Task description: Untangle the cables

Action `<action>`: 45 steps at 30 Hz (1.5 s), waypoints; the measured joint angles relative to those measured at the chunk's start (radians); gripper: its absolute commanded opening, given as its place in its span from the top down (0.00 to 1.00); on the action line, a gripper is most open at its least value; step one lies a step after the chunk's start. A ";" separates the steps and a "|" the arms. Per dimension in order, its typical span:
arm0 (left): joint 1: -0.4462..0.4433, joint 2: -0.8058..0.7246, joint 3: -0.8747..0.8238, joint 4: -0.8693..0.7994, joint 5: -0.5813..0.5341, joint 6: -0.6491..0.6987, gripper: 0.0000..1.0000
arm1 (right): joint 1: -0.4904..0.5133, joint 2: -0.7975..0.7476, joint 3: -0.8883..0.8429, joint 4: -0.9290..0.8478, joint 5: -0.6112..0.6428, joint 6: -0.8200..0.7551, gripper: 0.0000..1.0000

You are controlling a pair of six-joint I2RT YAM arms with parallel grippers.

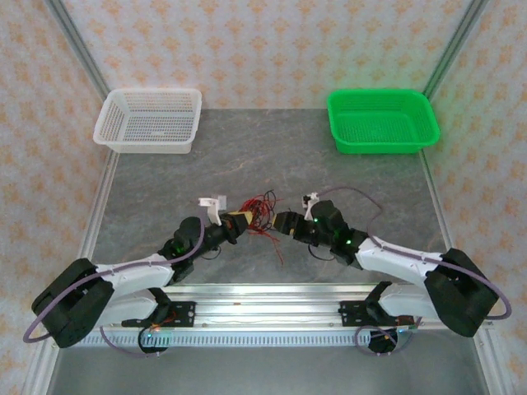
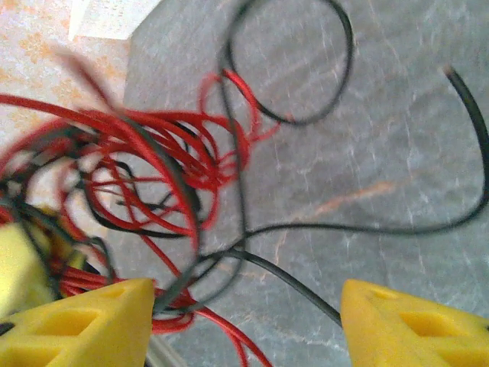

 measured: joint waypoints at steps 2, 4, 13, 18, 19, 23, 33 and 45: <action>0.000 -0.016 0.000 0.012 -0.003 -0.007 1.00 | 0.000 0.019 -0.010 0.046 -0.024 0.049 0.34; 0.000 -0.024 0.000 0.018 -0.004 -0.010 1.00 | 0.000 0.039 -0.009 0.097 -0.045 0.077 0.32; 0.000 -0.025 0.000 0.033 -0.003 -0.037 1.00 | 0.003 0.192 0.051 0.247 -0.121 0.136 0.30; 0.000 -0.025 0.001 0.051 0.001 -0.055 1.00 | 0.003 0.261 0.085 0.300 -0.139 0.148 0.35; 0.000 -0.025 0.002 0.052 0.002 -0.056 1.00 | 0.003 0.272 0.090 0.307 -0.143 0.151 0.37; 0.000 -0.025 0.004 0.055 0.006 -0.064 1.00 | 0.003 0.300 0.110 0.335 -0.155 0.159 0.41; 0.000 -0.013 0.004 0.114 0.051 -0.111 1.00 | 0.003 0.340 0.119 0.444 -0.183 0.192 0.84; -0.002 -0.140 0.061 -0.074 0.067 -0.046 0.42 | 0.007 0.164 0.096 0.321 -0.085 -0.019 1.00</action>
